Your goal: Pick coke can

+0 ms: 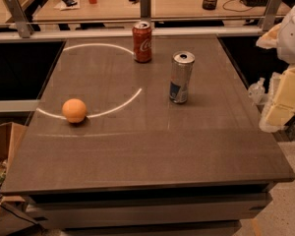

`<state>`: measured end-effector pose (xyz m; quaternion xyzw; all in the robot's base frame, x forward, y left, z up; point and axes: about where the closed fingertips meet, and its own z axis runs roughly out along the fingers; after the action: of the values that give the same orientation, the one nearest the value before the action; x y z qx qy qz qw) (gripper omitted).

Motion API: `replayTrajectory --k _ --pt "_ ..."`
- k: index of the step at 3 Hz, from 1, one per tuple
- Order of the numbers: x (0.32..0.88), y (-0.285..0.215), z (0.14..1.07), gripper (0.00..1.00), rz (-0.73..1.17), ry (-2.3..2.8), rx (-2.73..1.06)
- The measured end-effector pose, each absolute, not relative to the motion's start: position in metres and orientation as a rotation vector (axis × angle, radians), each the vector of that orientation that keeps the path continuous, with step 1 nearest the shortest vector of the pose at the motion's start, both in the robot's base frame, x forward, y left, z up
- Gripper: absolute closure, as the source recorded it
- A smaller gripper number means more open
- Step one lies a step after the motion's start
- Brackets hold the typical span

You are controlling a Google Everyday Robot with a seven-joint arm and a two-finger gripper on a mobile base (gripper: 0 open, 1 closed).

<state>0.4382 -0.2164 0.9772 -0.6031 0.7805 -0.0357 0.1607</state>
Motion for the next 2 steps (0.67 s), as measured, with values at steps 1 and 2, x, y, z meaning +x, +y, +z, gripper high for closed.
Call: replayTrajectory --k 1,2 --pt "0.438 -0.216 0.977 0.0 -0.102 2.229 -1.722" --pt "0.455 -0.214 0.971 0.0 -0.068 2.221 -1.627"
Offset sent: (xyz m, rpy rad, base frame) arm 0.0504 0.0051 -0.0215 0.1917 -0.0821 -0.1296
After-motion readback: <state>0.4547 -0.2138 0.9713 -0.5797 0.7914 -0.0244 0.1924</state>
